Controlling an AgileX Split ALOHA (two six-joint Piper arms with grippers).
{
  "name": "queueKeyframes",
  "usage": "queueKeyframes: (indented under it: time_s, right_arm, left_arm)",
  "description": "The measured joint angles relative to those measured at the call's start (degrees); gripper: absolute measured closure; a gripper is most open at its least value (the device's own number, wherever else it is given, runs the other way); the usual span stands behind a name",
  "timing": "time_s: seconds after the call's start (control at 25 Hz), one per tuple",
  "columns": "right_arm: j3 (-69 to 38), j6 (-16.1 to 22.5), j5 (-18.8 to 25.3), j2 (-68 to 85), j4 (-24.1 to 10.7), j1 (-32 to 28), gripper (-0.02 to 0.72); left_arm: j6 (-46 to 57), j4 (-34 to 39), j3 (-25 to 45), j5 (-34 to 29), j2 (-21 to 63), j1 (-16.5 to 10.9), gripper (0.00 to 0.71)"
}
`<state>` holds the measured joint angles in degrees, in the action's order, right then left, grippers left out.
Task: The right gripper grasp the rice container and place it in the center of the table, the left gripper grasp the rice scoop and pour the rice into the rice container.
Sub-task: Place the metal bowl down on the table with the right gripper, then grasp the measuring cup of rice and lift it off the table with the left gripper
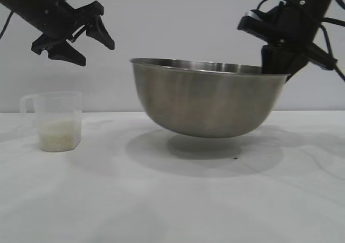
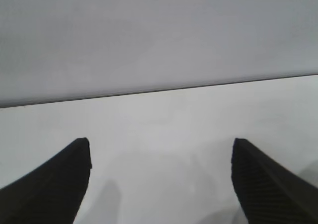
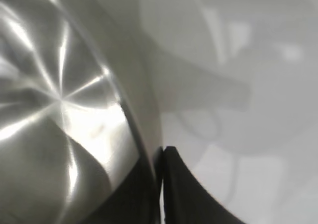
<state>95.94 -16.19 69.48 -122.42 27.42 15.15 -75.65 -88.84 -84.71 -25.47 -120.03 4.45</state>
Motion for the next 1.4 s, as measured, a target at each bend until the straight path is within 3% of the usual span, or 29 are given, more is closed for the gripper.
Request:
queueKeyframes:
  time_s: [0.44,0.48,0.52,0.76,0.88,1.0,1.04,1.28,1.4]
  right_arm:
    - [-0.09,0.20,-0.21,-2.78,-0.89,0.11,0.703]
    - [-0.09,0.20,-0.21,-2.78,-0.89,0.11,0.651]
    - [-0.09,0.20,-0.21,-2.78,-0.75,0.11,0.651]
    - [-0.09,0.20,-0.11,-2.78,-0.18,0.11,0.369]
    - [-0.09,0.32,-0.11,-1.35,-2.92,0.11,0.276]
    - [-0.09,1.59,0.01,1.90,-8.09,0.11,0.287]
    - [-0.09,2.25,0.13,3.21,-9.52,0.11,0.246]
    - [-0.35,3.05,0.56,11.86,-11.55,0.11,0.261]
    - [-1.76,5.37,0.96,17.05,-14.15,-0.48,0.261]
  left_arm:
    - [0.00,0.00,0.00,-1.76,0.00,0.00,0.197]
    - [0.00,0.00,0.00,-1.91,0.00,0.00,0.197]
    - [0.00,0.00,0.00,-1.94,0.00,0.00,0.197]
    - [0.14,0.00,0.00,-2.24,0.00,0.00,0.197]
    - [0.14,0.00,0.00,-2.49,0.00,0.00,0.197]
    - [0.14,0.00,0.00,-2.49,0.00,0.00,0.197]
    - [0.14,0.00,0.00,-2.49,0.00,0.00,0.197]
    - [0.14,0.00,0.00,-2.49,0.00,0.00,0.197]
    - [0.31,0.00,0.00,-2.49,0.00,0.00,0.197]
